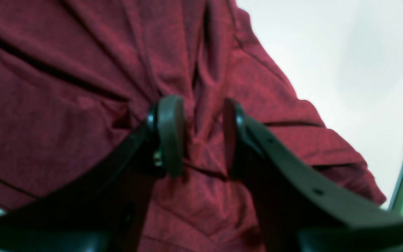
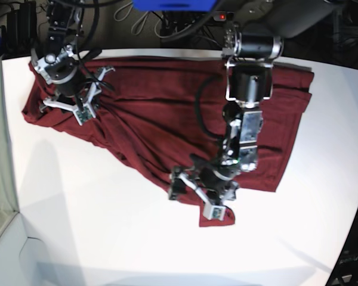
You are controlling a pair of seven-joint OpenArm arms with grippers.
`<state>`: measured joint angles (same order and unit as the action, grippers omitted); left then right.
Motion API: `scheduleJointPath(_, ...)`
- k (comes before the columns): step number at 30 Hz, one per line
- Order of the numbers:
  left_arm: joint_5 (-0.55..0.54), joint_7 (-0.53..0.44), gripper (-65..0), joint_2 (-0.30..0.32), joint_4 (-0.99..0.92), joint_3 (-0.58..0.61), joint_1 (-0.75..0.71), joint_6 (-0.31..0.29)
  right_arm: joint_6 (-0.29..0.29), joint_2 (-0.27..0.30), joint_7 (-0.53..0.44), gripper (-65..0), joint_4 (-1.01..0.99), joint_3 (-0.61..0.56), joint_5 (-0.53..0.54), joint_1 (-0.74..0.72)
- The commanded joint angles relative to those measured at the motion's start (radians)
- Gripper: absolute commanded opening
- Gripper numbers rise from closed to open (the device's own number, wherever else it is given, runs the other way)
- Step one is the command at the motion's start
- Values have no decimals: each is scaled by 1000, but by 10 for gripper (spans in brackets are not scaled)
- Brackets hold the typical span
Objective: Layout the t-shirt on the table in an organized manner, then fold the t-shirt properly
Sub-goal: 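Reach the left gripper across the shirt and grasp the hem corner, then lift the hem corner with the left gripper and fold it over the shirt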
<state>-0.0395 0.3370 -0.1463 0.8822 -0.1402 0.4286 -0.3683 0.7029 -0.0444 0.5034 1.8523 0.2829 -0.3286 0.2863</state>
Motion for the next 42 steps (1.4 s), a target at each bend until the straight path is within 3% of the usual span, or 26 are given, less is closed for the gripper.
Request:
scheduleJointPath(1,-15,-52,-30,-11,-18,21,49,-2,-5,4,-21,-449,19,2,12,-6)
scheduleJointPath(7,-17,-144,-18,-11,-162,52,88,7,-5,8,-21,-450,36,2,12,-11)
scheduleJointPath(12,-17,-218,-18,-11,-285,55,137,71,-5,8,-21,-450,91,2,12,-23)
scheduleJointPath(20,-10,-229,-29,-11,-389,52,168,76,-5,16,-21,-450,112,2,12,-35)
scheduleJointPath(22,-10,-229,-85,-11,-389,52,164,76,-5,25,-19,-450,112,2,12,-35)
scheduleJointPath(28,-17,-227,-343,-11,-390,52,161,76,-5,27,-19,-450,111,2,12,-35)
scheduleJointPath(30,-17,-227,-385,-11,-390,52,161,76,-5,27,-19,-450,111,2,12,-35)
scheduleJointPath(37,-18,-226,-424,-11,-341,50,161,68,-5,27,-19,-450,109,2,13,-35)
scheduleJointPath(39,-18,-224,-489,-11,-331,50,161,71,-5,27,-19,-450,109,5,13,-35)
scheduleJointPath(42,-18,-224,-642,-11,-337,49,163,76,-5,27,-19,-450,109,8,13,-31)
